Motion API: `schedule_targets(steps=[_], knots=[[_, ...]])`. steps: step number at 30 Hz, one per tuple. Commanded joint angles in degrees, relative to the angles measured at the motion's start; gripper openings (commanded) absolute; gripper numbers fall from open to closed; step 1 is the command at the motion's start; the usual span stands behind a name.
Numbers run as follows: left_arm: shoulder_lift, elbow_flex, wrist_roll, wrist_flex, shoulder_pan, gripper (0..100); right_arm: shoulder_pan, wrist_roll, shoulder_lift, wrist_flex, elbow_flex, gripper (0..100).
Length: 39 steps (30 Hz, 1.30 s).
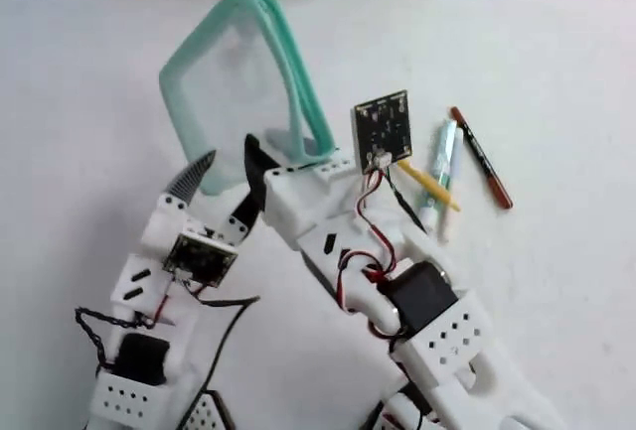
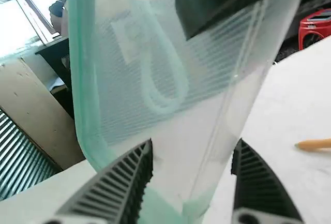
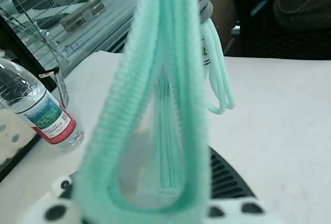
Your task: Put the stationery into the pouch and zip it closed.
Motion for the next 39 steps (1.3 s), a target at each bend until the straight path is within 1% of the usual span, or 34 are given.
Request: schedule_targets(steps=[1, 3, 5, 8, 9, 11, 14, 22, 24, 27, 29, 35, 39], knots=[[-0.8, -0.3, -0.6, -4.2, -0.6, 25, -0.7, -2.2, 2.8, 2.3, -6.0, 1.9], [-0.8, -0.3, -0.6, -4.3, -0.7, 24, -0.9, -3.8, 5.1, 6.6, -9.4, 1.9], [-0.8, -0.3, -1.4, -4.7, -0.6, 22, -3.3, -4.3, 6.5, 10.3, -13.0, 1.9], [-0.8, -0.3, -6.8, -7.3, 0.0, 20, -8.5, -4.3, 8.2, 13.0, -17.1, 1.9], [-0.8, -0.3, -7.4, -8.7, -0.4, 20, -8.8, -4.3, 8.5, 13.0, -17.8, 1.9], [-0.8, -0.3, -7.4, -10.5, -0.7, 20, -8.7, -4.3, 8.8, 13.1, -18.5, 1.9], [-0.8, -0.3, -7.4, -9.8, -0.6, 20, -8.7, -4.3, 8.6, 13.5, -18.4, 1.9], [-0.8, -0.3, -7.4, -9.7, -0.6, 19, -8.4, -4.0, 8.4, 18.7, -18.4, 1.9], [-0.8, -0.3, -7.4, -9.7, -0.6, 16, -8.6, -3.9, 8.4, 19.6, -18.4, 1.9], [-0.8, -0.3, -7.8, -9.7, -0.1, 7, -8.7, -4.0, 8.4, 20.3, -18.4, 1.9], [-0.8, -0.3, -7.8, -9.8, -0.2, 3, -8.7, -4.0, 8.4, 20.8, -18.4, 1.9], [-0.8, -0.3, -7.4, -9.7, -0.3, 3, -9.9, -3.8, 8.4, 22.1, -18.4, 1.9], [-0.8, -0.3, -7.4, -9.9, -0.5, 3, -8.0, -2.9, 8.4, 22.1, -18.7, 3.3]])
